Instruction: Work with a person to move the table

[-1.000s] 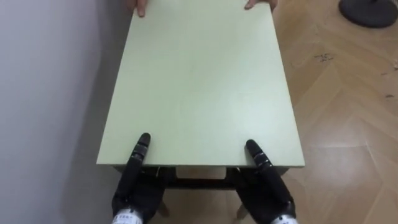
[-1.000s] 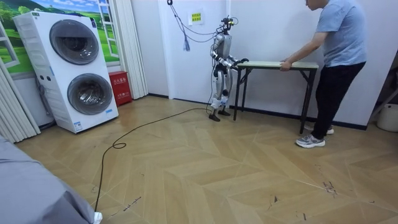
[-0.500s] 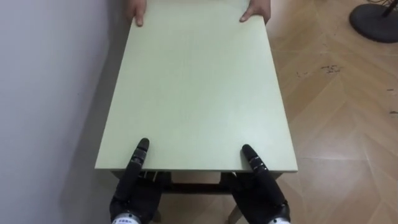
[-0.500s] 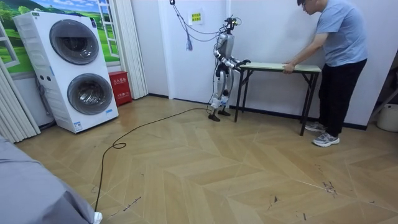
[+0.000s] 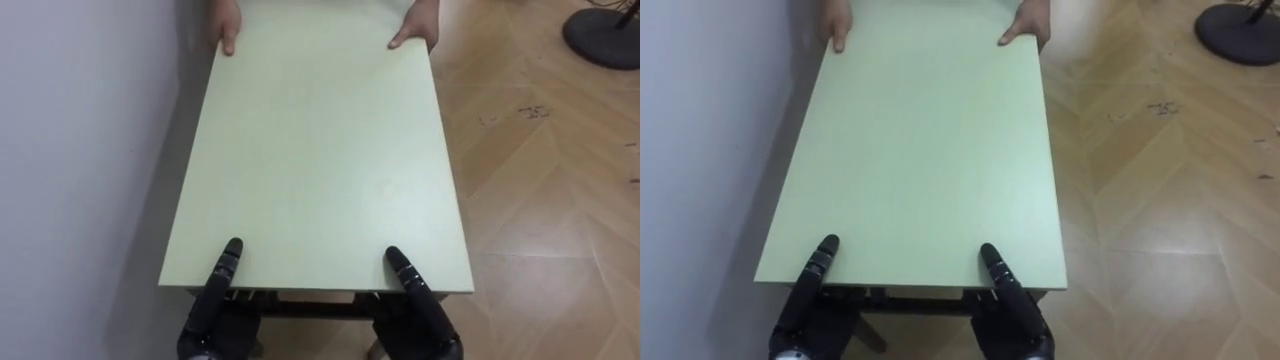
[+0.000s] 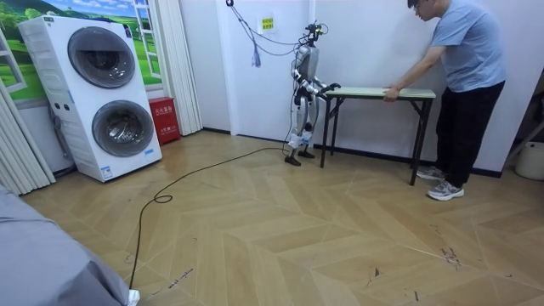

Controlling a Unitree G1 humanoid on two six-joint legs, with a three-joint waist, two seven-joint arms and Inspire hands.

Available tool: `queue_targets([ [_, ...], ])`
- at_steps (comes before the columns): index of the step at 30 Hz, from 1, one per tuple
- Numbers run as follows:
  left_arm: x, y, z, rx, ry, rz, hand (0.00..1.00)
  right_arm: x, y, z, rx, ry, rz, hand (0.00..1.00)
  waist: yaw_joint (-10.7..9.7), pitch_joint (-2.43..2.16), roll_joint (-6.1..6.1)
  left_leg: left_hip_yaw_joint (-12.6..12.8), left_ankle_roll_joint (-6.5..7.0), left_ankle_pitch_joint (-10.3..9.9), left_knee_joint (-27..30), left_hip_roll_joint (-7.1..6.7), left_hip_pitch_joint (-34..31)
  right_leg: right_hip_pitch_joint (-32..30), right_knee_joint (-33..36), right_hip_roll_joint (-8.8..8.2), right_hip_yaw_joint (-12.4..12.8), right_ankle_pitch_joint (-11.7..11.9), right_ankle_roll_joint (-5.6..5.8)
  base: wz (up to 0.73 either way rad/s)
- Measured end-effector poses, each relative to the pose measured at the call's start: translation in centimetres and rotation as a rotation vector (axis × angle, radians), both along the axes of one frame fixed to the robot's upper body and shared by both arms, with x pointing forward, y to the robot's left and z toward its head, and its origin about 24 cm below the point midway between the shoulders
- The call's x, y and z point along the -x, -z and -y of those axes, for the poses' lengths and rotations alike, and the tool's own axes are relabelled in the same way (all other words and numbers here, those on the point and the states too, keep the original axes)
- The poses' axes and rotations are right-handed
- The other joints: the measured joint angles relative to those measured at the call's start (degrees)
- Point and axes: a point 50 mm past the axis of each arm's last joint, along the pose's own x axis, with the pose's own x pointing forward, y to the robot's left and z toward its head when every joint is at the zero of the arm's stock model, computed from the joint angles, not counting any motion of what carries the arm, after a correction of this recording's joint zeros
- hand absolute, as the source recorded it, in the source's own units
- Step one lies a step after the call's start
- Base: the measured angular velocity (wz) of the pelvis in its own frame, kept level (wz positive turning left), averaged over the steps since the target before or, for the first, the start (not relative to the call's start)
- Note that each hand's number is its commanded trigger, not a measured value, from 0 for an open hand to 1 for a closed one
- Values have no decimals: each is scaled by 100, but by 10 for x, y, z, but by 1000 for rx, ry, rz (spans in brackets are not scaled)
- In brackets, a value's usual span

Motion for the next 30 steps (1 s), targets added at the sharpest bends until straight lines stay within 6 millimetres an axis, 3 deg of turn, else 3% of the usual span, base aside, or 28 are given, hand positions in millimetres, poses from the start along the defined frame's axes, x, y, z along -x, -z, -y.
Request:
queue_targets([
  [10, 4, 16, 0, 7, 28, -26, 100, 5, 9, 3, 11, -7, -20, 100, 4, -62, 129, -9, -1, 0, -123, 1, 289, 222, 8, 3, -14, 0, 0, 0],
  [12, 4, 20, -1, 2, 41, -21, 95, 5, 11, 3, 10, -8, -19, 100, 34, -64, 133, -15, -1, 1, -123, 5, 297, 216, 5, 3, -65, 0, 0, 0],
  [16, 4, 23, -1, -5, 53, -14, 73, 5, 11, 4, 6, -4, -24, 100, 97, -60, 120, -16, -2, 1, -130, 8, 320, 215, 8, 4, -82, -1, 1, 0],
  [18, 5, 24, -1, -7, 53, -11, 53, 6, 12, 4, 5, -6, -24, 100, 98, -62, 105, -13, -3, 2, -137, 8, 325, 217, 9, 7, -83, -1, 1, 0],
  [19, 6, 25, -2, -13, 57, -9, 35, 6, 12, 4, 4, -7, -23, 100, 98, -62, 96, -13, -3, 2, -145, 8, 332, 219, 8, 7, -81, 0, 1, 0],
  [20, 7, 26, -3, -19, 61, -10, 25, 7, 12, 4, 4, -7, -23, 100, 98, -62, 91, -12, -3, 2, -149, 8, 336, 221, 9, 7, -81, -1, 1, 0],
  [21, 9, 27, -4, -60, 92, -4, 6, 7, 13, 4, 5, -8, -22, 73, 97, -62, 84, -10, -3, 2, -158, 8, 344, 221, 9, 7, -80, 0, 1, 0],
  [22, 9, 28, -7, -116, 139, 0, 0, 7, 13, 5, 9, -10, -19, 56, 94, -62, 77, -7, -3, 2, -165, 9, 348, 218, 8, 8, -80, 0, 1, 0],
  [23, 10, 28, -8, -142, 161, 0, 0, 8, 13, 4, 10, -12, -18, 0, 93, -62, 75, -4, -3, 2, -170, 9, 351, 218, 9, 8, -77, 0, 1, -3],
  [30, 11, 39, -17, -264, 259, -5, 0, 15, 20, 12, 104, -109, 16, 0, 104, -106, 21, 28, -2, 1, -183, 11, 379, 224, 11, 7, -58, 0, 1, -2],
])
